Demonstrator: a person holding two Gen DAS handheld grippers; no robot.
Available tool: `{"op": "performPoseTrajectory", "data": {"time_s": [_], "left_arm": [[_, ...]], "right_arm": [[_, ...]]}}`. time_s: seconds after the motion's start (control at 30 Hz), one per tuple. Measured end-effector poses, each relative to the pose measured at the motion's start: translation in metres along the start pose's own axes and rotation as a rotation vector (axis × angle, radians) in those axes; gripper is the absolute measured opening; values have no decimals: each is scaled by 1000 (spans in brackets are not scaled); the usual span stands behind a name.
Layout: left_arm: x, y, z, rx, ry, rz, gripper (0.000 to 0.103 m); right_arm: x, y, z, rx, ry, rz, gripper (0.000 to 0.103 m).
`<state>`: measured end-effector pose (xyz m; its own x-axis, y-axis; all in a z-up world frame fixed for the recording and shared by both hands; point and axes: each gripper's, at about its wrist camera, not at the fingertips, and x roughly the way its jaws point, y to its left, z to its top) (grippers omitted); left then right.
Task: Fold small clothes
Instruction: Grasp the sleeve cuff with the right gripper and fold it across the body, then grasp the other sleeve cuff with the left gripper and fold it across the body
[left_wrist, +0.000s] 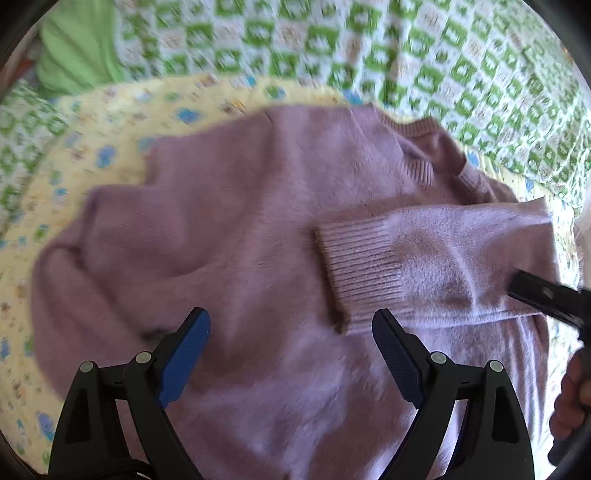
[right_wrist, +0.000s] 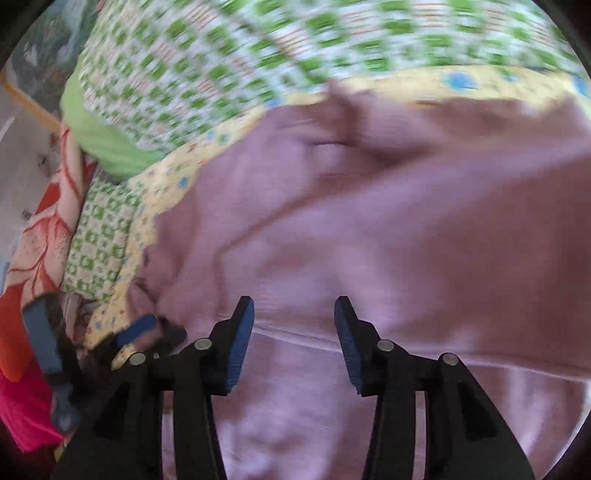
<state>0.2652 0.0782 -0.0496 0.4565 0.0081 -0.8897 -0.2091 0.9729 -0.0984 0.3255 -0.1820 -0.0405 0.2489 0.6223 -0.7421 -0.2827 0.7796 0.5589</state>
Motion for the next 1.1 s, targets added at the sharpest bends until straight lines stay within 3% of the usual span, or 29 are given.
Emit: {"op": "performPoseTrajectory", "data": {"time_s": [0.13,0.23,0.3,0.37,0.43,0.53,0.63,0.7,0.83,1.1], "left_arm": [[41,-12,16,-30,127,-69,90],[50,-21,25,-23,114,-53,90],[49,-27,30,-12,83,-103,74],[51,-35,33,18,88,-119,32],[48,-41,35,68,86,-144,6],[16,-39,44,89,7,-172,6],[-11,-10,54,66,-88,-121,5],[-3,18,54,46,-55,-65,5],[-5,48,47,-18,-66,-90,5],[6,42,32,-23,-27,-72,5]], "right_arm": [[-39,-40,-10,70,-59,-57,47],[-61,-57,-18,94,-86,-80,47],[-74,-64,-25,112,-101,-89,47],[-80,-67,-29,129,-111,-98,47],[-84,-71,-34,145,-118,-96,47],[-86,-73,-37,148,-124,-107,47],[-97,-74,-36,123,-150,-127,47],[-104,-77,-33,107,-178,-158,47],[-104,-96,-25,136,-191,-196,48],[-80,-135,15,185,-197,-247,54]]}}
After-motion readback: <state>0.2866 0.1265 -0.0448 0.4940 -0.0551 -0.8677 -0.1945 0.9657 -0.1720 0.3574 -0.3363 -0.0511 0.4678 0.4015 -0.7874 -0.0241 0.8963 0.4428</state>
